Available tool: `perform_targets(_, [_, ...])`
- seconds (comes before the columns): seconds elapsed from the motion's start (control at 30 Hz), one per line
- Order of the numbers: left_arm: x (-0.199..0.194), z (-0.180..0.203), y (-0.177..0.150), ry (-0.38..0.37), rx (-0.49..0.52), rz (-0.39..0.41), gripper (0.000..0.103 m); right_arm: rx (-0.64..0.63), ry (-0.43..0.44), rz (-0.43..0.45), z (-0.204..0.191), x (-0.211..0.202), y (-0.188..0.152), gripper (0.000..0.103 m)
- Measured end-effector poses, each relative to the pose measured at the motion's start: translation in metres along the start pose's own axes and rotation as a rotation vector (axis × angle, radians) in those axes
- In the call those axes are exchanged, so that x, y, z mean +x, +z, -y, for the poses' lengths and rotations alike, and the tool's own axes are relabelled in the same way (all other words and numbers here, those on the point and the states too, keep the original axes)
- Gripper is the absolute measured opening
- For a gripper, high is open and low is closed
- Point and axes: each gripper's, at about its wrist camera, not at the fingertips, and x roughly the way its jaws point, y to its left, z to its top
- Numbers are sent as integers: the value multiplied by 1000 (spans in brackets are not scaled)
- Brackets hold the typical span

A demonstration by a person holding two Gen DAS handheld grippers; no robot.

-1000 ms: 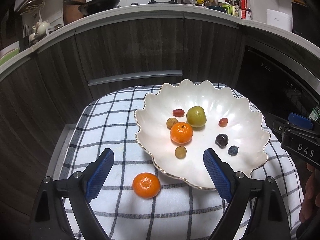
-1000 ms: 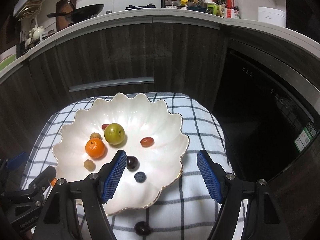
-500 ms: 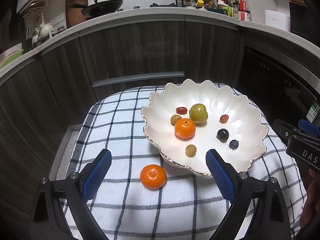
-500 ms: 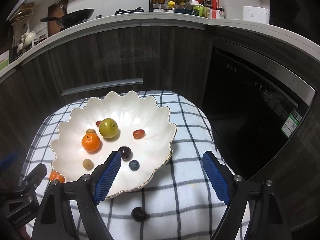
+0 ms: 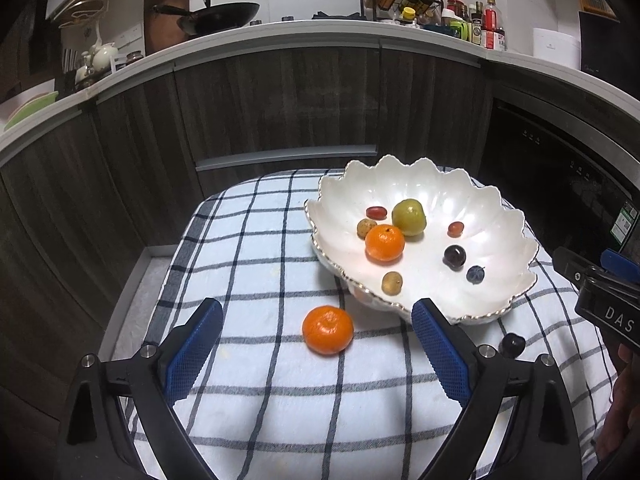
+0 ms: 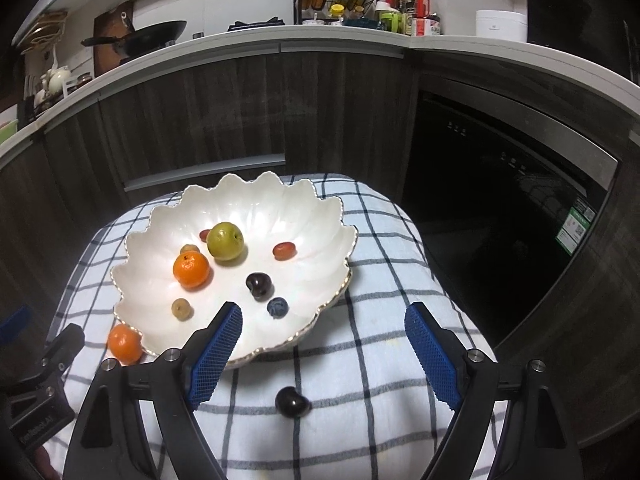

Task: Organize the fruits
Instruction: 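Withdraw both grippers from the bowl toward the mandarin and dark cherry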

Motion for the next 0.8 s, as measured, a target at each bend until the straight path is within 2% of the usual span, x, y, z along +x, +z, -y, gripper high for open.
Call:
perform_targets(0.17, [1, -7, -11, 1, -6, -2, 97, -7, -30, 31, -4, -9, -18, 85])
perform_targets(0.4, [-1, -24, -26, 18, -45, 14, 97, -61, -36, 28, -19, -11, -37, 85])
perform_targets(0.57, [1, -33, -31, 15, -63, 17, 97, -76, -15, -3, -28, -8, -47, 85])
perform_targets(0.8, [10, -31, -39, 21, -20, 5, 97, -86, -11, -35, -32, -4, -58, 85])
